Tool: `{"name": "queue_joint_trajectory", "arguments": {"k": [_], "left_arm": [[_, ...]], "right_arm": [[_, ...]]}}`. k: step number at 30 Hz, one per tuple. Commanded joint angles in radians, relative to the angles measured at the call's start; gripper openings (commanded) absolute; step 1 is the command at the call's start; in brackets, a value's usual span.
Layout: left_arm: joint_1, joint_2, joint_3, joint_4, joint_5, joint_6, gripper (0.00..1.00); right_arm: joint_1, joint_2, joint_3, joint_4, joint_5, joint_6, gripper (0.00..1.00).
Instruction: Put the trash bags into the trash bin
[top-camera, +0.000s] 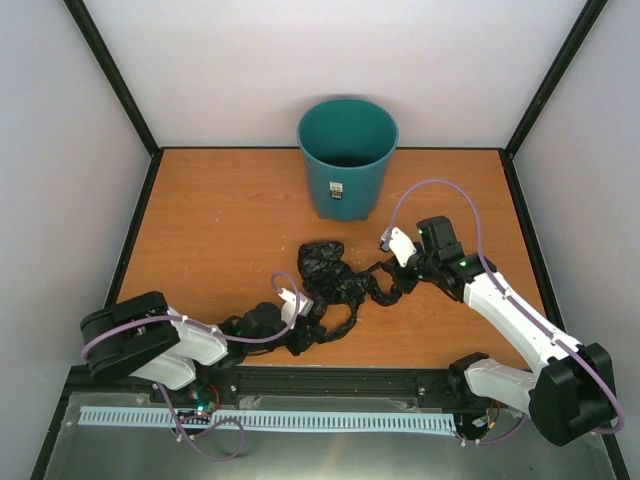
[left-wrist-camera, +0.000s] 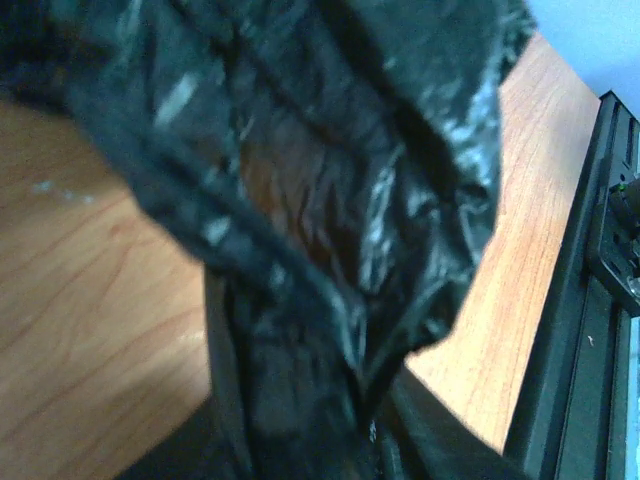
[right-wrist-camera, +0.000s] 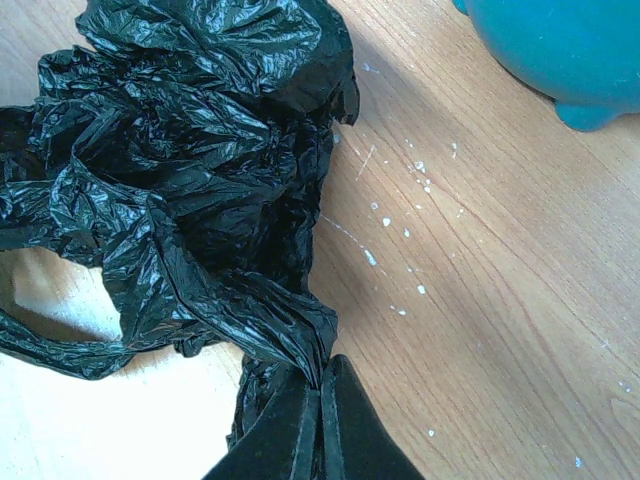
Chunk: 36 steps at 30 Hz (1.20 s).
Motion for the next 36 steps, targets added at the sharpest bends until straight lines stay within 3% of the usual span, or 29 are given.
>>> {"name": "queue_joint_trajectory", "arguments": {"k": [1,4,6,13,18,23,30,36], "left_arm": [[-0.017,-0.015,0.060,0.045,-0.049,-0.014,0.21],[-0.017,-0.122,0.078,-0.096,-0.104,-0.039,0.08],[-0.017,-0.240,0.118,-0.279,-0.166,-0.064,0.01],[-0.016,-0.571,0.433,-1.014,-0.367,-0.023,0.01],[-0.016,-0.600,0.712,-1.306,-0.453,0.029,0.01],[-0.016,-0.524,0.829,-1.396,-0.399,0.055,0.01],[-0.016,-0.544,0.643,-1.280,-0.271,0.051,0.01],[-0.016,-0.536,0.547,-1.229,-0.187,0.037,0.01]], "right_arm": [[0.007,0.004,0.002,-0.007,-0.018,-0.006,0.03],[0.008,0.003,0.004,-0.010,-0.023,-0.005,0.03],[0.008,0.003,0.011,-0.016,-0.025,-0.001,0.03],[-0.004,-0.081,0.113,-0.055,-0.064,0.050,0.03],[-0.004,-0.090,0.294,-0.164,-0.116,0.091,0.03],[-0.004,-0.087,0.380,-0.259,-0.202,0.082,0.03],[-0.004,-0.117,0.214,-0.248,-0.071,-0.059,0.03],[-0.004,-0.134,0.091,-0.274,-0.078,-0.207,0.03]]}}
